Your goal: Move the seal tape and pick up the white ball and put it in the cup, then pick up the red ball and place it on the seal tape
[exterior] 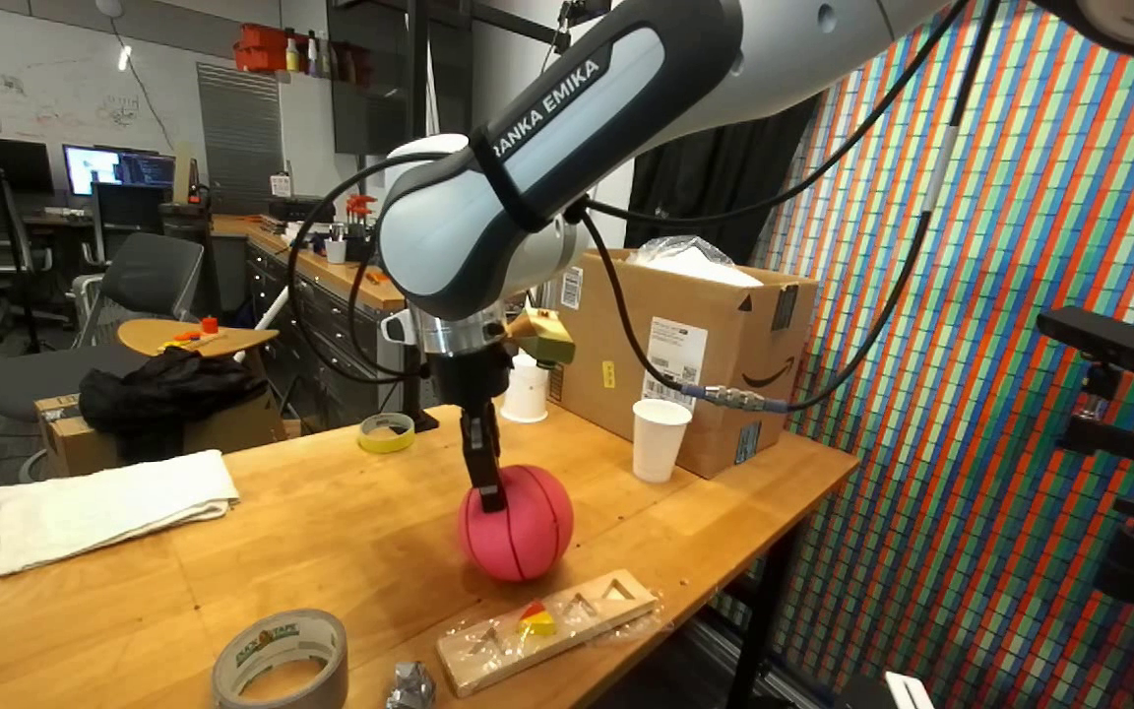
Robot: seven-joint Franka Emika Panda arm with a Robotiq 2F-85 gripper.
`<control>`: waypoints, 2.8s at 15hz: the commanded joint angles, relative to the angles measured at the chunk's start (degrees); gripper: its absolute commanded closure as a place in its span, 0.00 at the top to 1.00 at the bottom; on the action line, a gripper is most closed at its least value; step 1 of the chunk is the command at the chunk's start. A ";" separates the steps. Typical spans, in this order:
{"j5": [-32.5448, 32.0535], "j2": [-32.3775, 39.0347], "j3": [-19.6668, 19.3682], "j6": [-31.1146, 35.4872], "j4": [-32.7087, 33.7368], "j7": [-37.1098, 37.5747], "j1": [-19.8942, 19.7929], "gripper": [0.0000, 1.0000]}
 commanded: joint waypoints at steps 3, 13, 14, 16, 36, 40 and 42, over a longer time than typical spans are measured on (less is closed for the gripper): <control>0.84 1.06 0.35 -0.31 3.41 -2.18 -0.25 0.09; 4.07 -0.36 3.12 -1.99 14.93 -1.23 2.40 0.08; 5.47 -0.66 3.41 -1.73 14.64 -0.66 2.58 0.08; 8.44 -1.21 3.97 -1.58 13.89 0.13 2.78 0.08; 17.06 -12.60 9.29 0.75 2.45 11.43 10.44 0.07; 15.36 -10.68 9.37 2.97 3.94 9.50 11.40 0.07; 14.97 -9.09 9.34 4.19 5.04 8.28 11.43 0.07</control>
